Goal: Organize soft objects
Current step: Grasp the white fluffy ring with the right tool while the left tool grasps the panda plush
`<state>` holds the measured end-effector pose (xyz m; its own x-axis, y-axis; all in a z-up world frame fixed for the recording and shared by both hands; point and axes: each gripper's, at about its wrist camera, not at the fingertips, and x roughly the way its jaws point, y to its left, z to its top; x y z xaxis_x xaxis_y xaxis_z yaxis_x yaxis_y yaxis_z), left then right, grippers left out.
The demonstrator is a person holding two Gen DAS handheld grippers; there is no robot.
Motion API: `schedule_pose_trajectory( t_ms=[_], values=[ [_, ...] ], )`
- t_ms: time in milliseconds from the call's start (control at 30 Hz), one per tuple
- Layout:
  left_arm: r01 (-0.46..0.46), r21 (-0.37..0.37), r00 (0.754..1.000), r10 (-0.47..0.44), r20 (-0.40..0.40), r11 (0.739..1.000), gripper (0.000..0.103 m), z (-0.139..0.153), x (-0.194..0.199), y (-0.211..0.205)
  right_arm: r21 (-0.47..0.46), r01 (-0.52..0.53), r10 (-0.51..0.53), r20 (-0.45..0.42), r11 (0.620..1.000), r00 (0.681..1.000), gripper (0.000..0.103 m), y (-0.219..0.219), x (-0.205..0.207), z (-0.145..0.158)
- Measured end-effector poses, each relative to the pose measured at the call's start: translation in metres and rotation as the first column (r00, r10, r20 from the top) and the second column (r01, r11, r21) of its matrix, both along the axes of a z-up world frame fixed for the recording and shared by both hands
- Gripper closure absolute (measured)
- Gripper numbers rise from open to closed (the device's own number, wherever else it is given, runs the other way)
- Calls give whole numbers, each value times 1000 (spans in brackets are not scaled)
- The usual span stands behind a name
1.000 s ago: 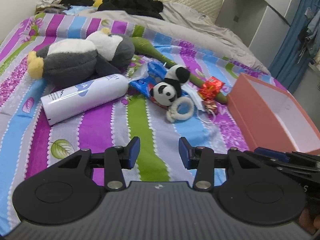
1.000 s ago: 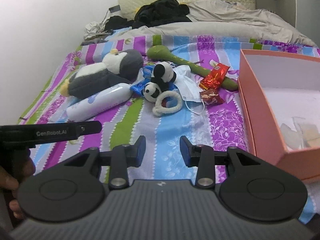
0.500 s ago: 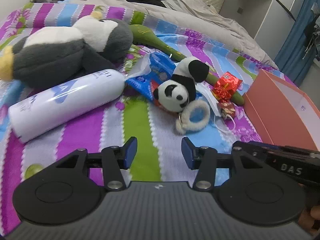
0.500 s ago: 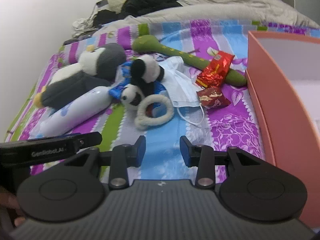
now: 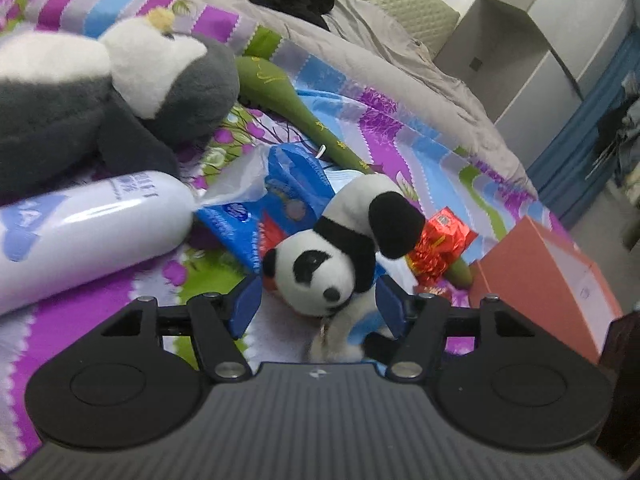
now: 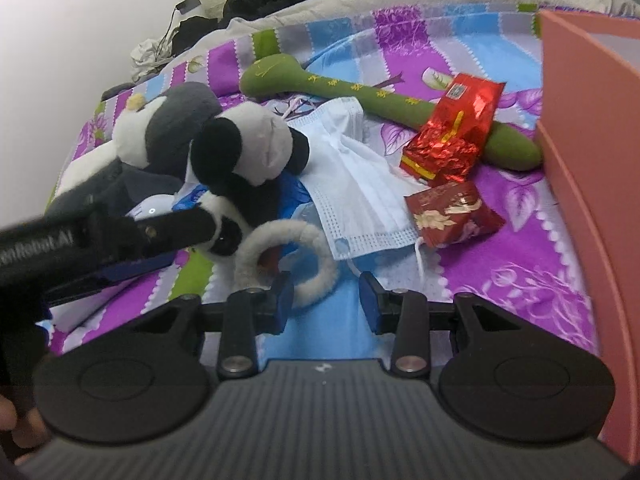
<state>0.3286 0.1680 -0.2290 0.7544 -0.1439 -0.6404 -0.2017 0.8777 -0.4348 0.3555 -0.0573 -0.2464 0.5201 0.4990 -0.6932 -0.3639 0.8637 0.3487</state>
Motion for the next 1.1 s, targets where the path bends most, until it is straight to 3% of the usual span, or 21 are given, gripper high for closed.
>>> schedule_pose_trajectory(
  t_ms=[67,233,300,367,733,1100],
  values=[
    [-9,-28,1000,10,3,1000,34,-4,5,0,3,1,-1,4,1000,1000,65,2,4,-4],
    [-33,-32,999,33,-8,999,36,-11,13,-3,10,4,-4,15,1000,1000,83,4,8,-8],
    [-32,-24,999,31,-9,999,50,-10,11,-4,14,0,-1,19,1000,1000,86,4,7,-7],
    [-28,-2,1000,28,-13,1000,54,-9,9,-7,17,4,-4,18,1000,1000,89,2,6,-7],
    [-19,19,1000,19,-10,1000,57,8,-23,-17,13,19,-19,19,1000,1000,90,-15,-22,6],
    [-19,65,999,21,-31,998,57,35,-87,-33,-19,26,-25,49,999,998,90,-41,-68,33]
  ],
)
